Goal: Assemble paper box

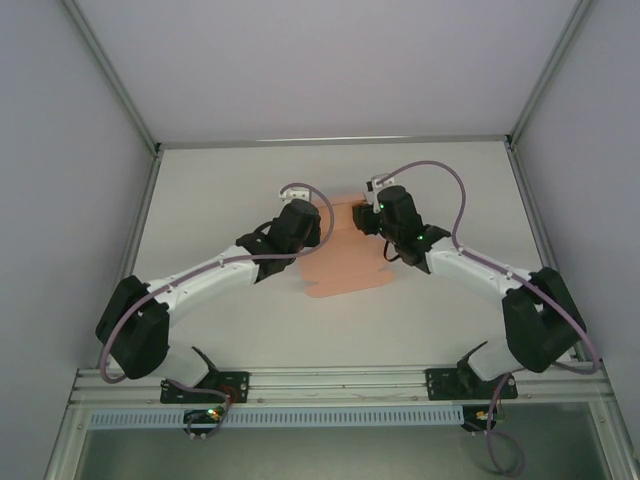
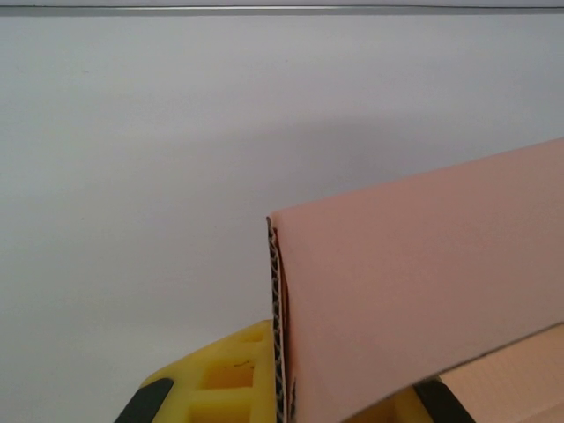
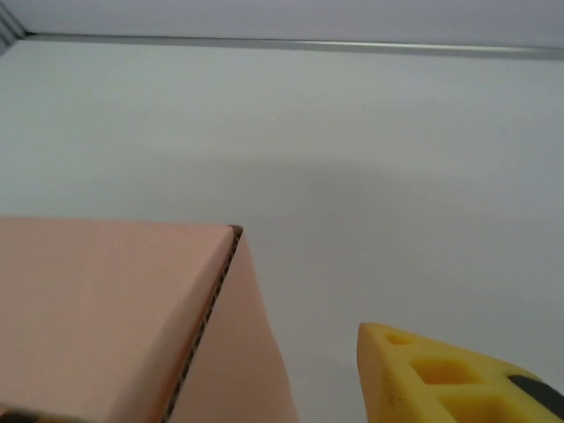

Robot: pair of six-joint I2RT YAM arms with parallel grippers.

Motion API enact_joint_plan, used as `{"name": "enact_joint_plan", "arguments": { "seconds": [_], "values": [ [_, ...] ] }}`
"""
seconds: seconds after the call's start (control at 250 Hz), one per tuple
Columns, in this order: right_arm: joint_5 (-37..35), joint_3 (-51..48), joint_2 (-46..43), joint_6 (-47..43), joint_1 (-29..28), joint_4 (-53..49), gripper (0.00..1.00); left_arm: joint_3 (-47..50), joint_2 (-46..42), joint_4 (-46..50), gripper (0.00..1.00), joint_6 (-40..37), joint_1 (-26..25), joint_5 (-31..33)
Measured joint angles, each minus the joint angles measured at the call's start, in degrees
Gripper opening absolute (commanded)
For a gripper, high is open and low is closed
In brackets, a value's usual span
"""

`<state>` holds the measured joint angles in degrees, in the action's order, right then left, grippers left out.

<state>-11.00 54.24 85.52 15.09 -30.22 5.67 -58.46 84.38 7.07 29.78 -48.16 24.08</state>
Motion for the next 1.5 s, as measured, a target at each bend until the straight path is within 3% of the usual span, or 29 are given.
{"name": "enact_joint_plan", "arguments": {
  "seconds": [0.276, 0.467, 0.751, 1.054, 1.142, 1.246, 1.33, 1.502],
  "values": [
    [-4.7, 2.8, 4.2, -0.5, -2.1, -1.2, 0.00, -0.2, 0.7, 0.4, 0.00, 0.0, 0.2, 0.2],
    [-7.7, 3.0, 4.2, -0.1, -3.7, -2.2, 0.00, -3.9, 4.0, 3.8, 0.00, 0.7, 0.3, 3.3],
    [-16.5, 5.3, 3.8, 2.3, -8.5, -7.6, 0.00, -15.5, 15.5, 14.0, 0.00, 7.0, 0.1, 16.3],
    [-16.6, 5.3, 3.8, 3.6, -9.0, -8.0, 0.00, -17.8, 17.9, 17.5, 0.00, 11.0, -0.5, 18.7],
    [-16.9, 5.2, 3.8, 3.6, -9.0, -8.3, 0.00, -15.4, 16.6, 14.3, 0.10, 9.7, -0.2, 16.3],
    [-17.2, 4.9, 3.7, 3.5, -9.0, -8.7, 0.00, -8.4, 12.0, 7.5, 0.35, 6.3, 0.9, 11.7],
    [-17.3, 4.5, 3.7, 3.5, -8.9, -8.7, 0.00, -3.0, 7.8, 3.0, 0.45, 3.7, 2.2, 7.5],
    [-17.8, 4.2, 3.7, 3.6, -8.3, -8.3, 0.00, 5.0, -0.6, -3.5, 0.78, 0.2, 4.4, -1.6]
  ]
}}
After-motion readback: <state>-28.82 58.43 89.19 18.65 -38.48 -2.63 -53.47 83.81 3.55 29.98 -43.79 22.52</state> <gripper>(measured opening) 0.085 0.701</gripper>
